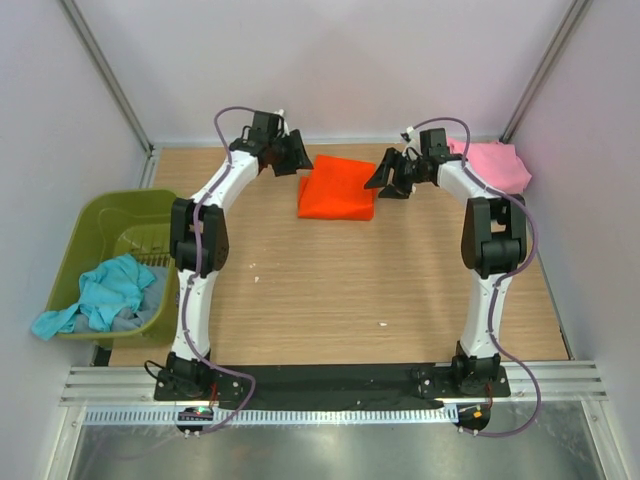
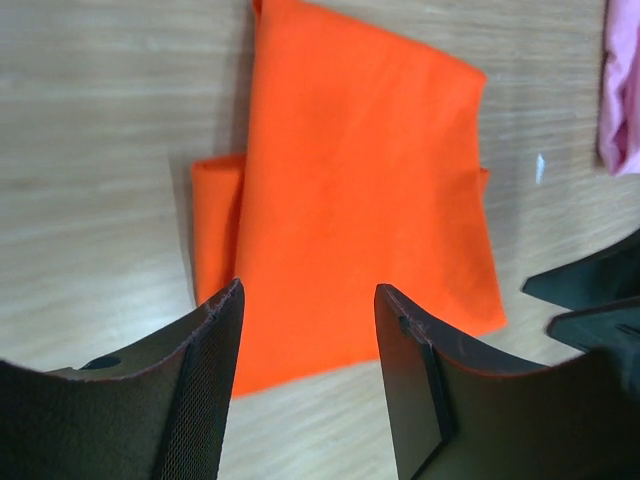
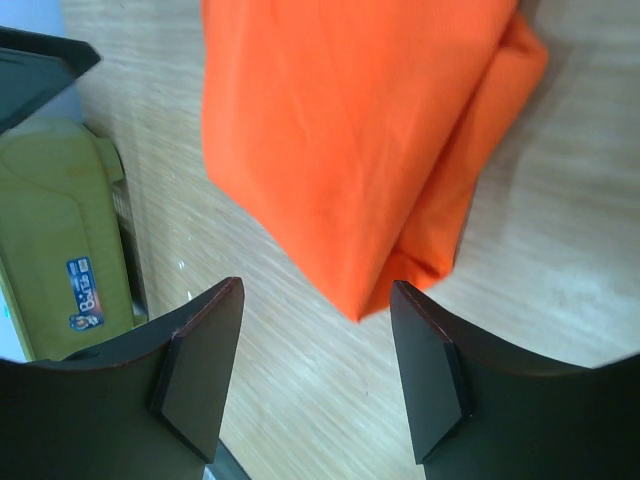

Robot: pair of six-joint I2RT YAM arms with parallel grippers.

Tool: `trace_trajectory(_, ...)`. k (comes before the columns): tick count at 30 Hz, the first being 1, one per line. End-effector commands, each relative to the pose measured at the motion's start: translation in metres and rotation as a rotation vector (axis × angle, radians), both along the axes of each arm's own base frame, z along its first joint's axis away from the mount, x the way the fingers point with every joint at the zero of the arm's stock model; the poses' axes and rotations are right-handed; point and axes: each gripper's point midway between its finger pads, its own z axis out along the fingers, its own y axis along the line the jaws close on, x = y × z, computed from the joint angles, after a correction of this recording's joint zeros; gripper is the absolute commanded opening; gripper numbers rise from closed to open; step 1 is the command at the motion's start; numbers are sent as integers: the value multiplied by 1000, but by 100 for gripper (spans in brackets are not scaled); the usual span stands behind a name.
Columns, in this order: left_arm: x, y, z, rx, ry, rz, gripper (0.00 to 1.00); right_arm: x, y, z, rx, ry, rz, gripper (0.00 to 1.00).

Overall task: Fold and stack the t-shirts
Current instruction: Fold the tshirt, then neatly place the folded tshirt to the corner

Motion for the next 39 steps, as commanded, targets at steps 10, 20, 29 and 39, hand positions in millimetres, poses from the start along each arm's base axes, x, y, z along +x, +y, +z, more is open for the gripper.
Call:
trace_trajectory(10, 22, -24, -13, -71, -69, -145, 55, 40, 2, -17, 7, -58, 25, 67)
trace_trajectory(20, -50, -89, -22, -315, 145, -295, 48, 55, 3, -45, 47, -26, 16, 67)
trace_trajectory(29, -74, -76, -71, -235, 275, -254, 43, 51, 27, -61, 171, 23, 65, 66)
trace_trajectory(39, -70, -65, -89, -135, 258, -242, 41, 17, 42, -88, 180, 131, 116, 52)
